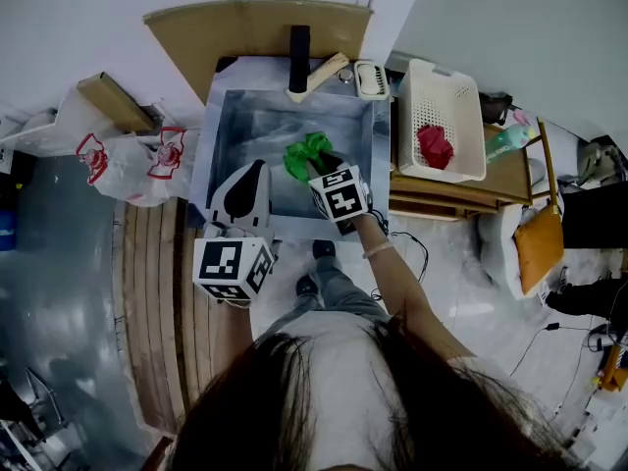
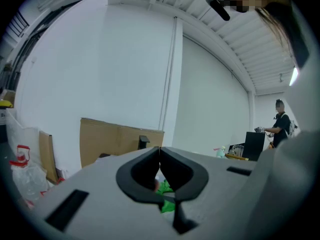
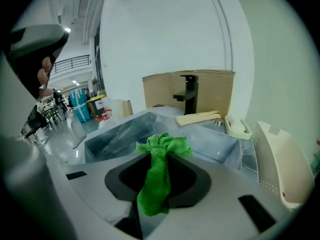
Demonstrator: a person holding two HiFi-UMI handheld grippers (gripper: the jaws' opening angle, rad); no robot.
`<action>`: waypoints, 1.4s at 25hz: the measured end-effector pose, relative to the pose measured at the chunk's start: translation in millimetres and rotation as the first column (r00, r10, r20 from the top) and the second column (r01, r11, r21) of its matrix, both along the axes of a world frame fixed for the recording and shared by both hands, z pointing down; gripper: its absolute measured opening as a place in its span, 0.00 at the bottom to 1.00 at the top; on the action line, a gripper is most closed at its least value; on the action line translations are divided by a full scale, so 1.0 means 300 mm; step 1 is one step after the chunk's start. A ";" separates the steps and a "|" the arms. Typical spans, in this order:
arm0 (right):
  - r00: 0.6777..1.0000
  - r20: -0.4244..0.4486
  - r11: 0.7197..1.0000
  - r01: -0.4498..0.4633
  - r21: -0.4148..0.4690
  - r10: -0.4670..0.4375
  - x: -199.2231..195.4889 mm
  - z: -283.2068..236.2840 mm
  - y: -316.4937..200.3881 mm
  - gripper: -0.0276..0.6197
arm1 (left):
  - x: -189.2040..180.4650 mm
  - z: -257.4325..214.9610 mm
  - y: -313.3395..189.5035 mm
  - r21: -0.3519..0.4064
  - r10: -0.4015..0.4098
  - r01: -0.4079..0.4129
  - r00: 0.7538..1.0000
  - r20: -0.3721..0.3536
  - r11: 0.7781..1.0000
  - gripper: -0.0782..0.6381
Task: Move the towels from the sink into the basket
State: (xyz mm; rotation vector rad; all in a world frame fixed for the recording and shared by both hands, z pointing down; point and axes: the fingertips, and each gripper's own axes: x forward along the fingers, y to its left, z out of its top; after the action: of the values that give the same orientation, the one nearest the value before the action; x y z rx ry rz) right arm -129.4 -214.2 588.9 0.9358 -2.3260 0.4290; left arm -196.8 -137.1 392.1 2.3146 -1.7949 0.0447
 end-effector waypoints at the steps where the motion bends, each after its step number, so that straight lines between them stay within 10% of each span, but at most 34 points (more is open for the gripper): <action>1: 1.000 0.006 1.000 -0.004 0.012 0.004 0.003 -0.020 0.009 0.23 | 0.001 -0.007 0.011 0.004 0.003 -0.003 1.000 0.004 1.000 0.12; 35: 0.975 0.183 0.939 -0.176 0.296 0.125 0.163 -0.526 0.319 0.23 | 0.117 -0.165 0.238 0.119 0.188 -0.186 0.982 -0.006 0.975 0.12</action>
State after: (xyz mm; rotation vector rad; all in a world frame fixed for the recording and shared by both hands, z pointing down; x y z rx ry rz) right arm -80.5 -118.6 431.2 1.2786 -2.5263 0.2062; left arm -161.9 -65.7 342.5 2.5518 -1.6069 -0.0526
